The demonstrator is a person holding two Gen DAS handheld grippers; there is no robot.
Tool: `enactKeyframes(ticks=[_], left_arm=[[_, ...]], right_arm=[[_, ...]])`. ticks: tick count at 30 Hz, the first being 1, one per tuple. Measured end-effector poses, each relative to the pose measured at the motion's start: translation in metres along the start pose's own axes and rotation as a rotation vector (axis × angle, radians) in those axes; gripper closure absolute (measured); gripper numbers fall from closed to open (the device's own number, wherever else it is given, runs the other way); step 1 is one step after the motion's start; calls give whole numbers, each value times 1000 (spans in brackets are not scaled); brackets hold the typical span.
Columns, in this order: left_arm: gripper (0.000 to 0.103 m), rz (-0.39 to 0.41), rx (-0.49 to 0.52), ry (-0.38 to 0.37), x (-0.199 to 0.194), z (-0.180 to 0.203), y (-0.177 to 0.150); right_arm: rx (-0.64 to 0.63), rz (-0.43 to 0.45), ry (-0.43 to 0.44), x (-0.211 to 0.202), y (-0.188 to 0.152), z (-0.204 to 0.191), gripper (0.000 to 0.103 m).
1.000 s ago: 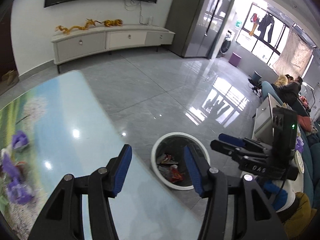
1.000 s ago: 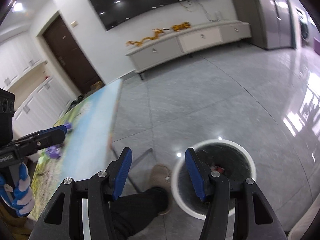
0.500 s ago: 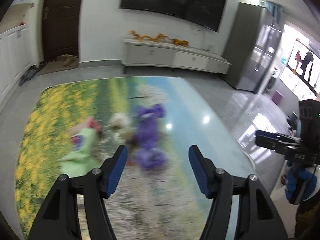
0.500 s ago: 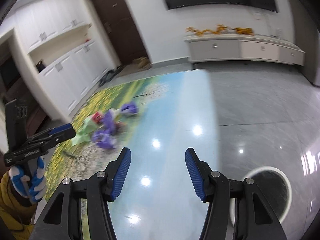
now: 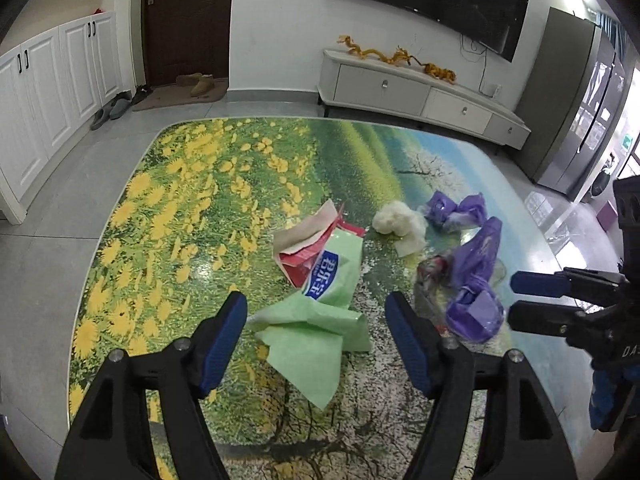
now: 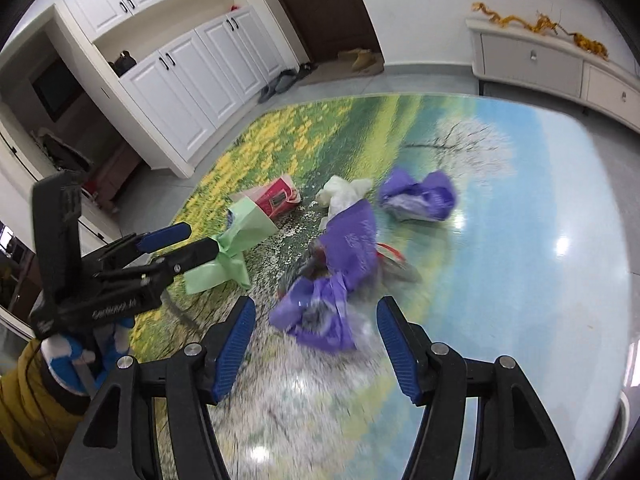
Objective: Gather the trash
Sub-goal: 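Grasp the green paper with the left gripper while the right gripper grasps the purple bags, then carry the green paper and purple bags over the bin and release both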
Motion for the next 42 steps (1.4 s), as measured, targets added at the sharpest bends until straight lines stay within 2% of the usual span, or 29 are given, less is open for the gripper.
enactKeyframes(ticks=[6, 8, 9, 10, 13, 19, 22, 32, 38, 42], left_arm=[[34, -37, -12, 0, 22, -1, -8], [35, -38, -14, -4, 23, 0, -9], [42, -39, -17, -8, 23, 1, -9], [53, -48, -22, -21, 24, 1, -11], [65, -60, -35, -49, 24, 3, -18], [82, -44, -34, -87, 3, 13, -27], [88, -36, -41, -106, -10, 18, -32], [88, 30, -47, -159, -61, 38, -35], [88, 91, 36, -212, -98, 83, -18], [88, 107, 121, -270, -113, 133, -6]], right_arm=[[24, -50, -4, 22, -5, 7, 42], [26, -53, 0, 24, -7, 9, 53], [26, -54, 6, 22, -8, 9, 56], [23, -51, 16, 20, -10, 9, 60], [9, -39, 34, 11, -13, 7, 63], [-30, -25, 51, -10, -27, -1, 65], [-32, -2, 61, -21, -30, -4, 65], [-15, 134, 67, -79, -32, 0, 65], [18, 245, 34, -131, -38, 26, 65], [55, 315, -21, -172, -51, 57, 65]])
Point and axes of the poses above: each gripper's, at about its wrist camera, not at the fingertips, and x roughly the way its jaws point, z to its right, y to its top, the point moved 6 cm from there along x, roughly the way its jaws point, and after that the axes turned 1 degree about x, right-handed, at the moved point
